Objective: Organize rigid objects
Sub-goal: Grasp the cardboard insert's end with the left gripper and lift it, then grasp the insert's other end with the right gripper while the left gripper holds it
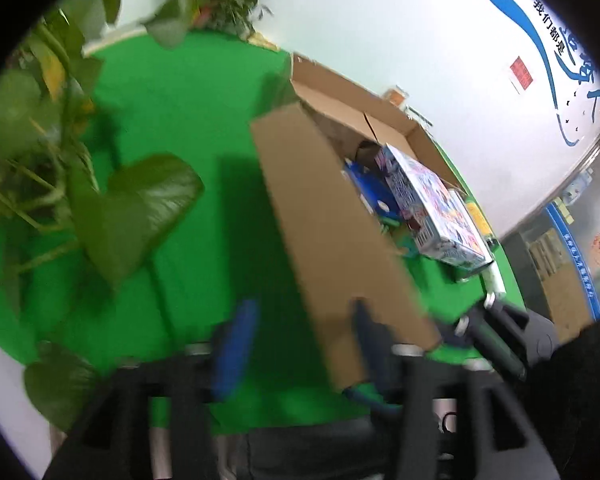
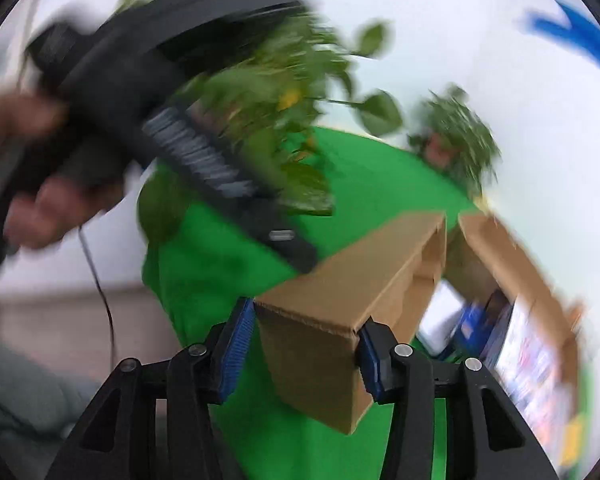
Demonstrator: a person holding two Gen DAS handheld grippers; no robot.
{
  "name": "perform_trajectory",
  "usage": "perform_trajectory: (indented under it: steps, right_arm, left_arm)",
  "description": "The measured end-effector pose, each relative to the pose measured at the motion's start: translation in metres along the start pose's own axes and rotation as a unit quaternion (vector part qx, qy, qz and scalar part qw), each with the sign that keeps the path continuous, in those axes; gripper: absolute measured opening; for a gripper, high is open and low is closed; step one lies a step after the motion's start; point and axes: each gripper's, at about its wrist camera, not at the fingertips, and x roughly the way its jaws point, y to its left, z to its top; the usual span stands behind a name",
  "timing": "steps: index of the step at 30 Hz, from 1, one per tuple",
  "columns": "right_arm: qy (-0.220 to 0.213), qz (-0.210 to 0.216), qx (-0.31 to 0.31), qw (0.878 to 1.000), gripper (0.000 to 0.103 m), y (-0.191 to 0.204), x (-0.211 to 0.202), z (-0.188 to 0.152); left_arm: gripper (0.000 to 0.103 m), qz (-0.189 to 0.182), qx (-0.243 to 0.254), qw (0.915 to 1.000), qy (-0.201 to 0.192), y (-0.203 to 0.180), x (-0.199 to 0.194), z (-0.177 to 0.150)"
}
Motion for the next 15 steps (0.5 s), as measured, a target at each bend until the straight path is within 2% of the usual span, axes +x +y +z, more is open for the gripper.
perform_trajectory:
  steps: [1, 2, 3, 4, 6, 9, 10, 11, 12, 13, 15]
  right_arm:
    - [-0.004, 0.004, 0.0, 1.0, 0.033, 0.003, -0.001, 0.001]
    - [-0.012, 0.007, 0.007, 1.0, 0.036, 0.004, -0.002, 0.002]
    - [-0.024, 0.009, 0.02, 0.999, 0.048, 0.002, -0.006, 0.002]
    - [-0.04, 0.014, 0.038, 0.998, 0.072, -0.002, -0.013, -0.001]
    - [-0.069, 0.031, 0.09, 0.993, 0.096, -0.021, -0.026, -0.009]
    - [-0.048, 0.057, 0.196, 0.978, 0.096, -0.056, -0.022, -0.025]
    - [-0.03, 0.058, 0.237, 0.969, 0.093, -0.069, -0.015, -0.032]
    - [-0.021, 0.059, 0.255, 0.965, 0.088, -0.075, -0.01, -0.034]
    - [-0.007, 0.059, 0.278, 0.959, 0.073, -0.082, -0.003, -0.037]
    - [0.007, 0.061, 0.296, 0.953, 0.063, -0.086, 0.006, -0.037]
    - [0.024, 0.072, 0.324, 0.943, 0.056, -0.093, 0.021, -0.038]
  left_arm:
    - [0.071, -0.003, -0.007, 0.9999, -0.01, 0.001, -0.005, 0.001]
    - [0.071, -0.006, -0.015, 0.9998, -0.014, 0.002, -0.009, 0.002]
    - [0.071, -0.008, -0.019, 0.9997, -0.013, 0.004, -0.011, 0.003]
    - [0.071, -0.007, -0.019, 0.9998, -0.007, 0.005, -0.011, 0.003]
    - [0.071, 0.013, -0.013, 0.9997, 0.019, 0.005, 0.0, 0.001]
    - [0.069, 0.04, -0.03, 0.9975, 0.05, 0.013, 0.016, -0.005]
    - [0.057, 0.044, -0.038, 0.9966, 0.058, 0.018, 0.02, -0.008]
    - [0.043, 0.057, -0.041, 0.9952, 0.068, 0.021, 0.027, -0.008]
    - [0.036, 0.071, -0.037, 0.994, 0.076, 0.022, 0.029, -0.009]
    - [0.031, 0.082, -0.029, 0.9929, 0.081, 0.023, 0.031, -0.011]
    - [0.026, 0.091, -0.008, 0.9927, 0.078, 0.018, 0.029, -0.014]
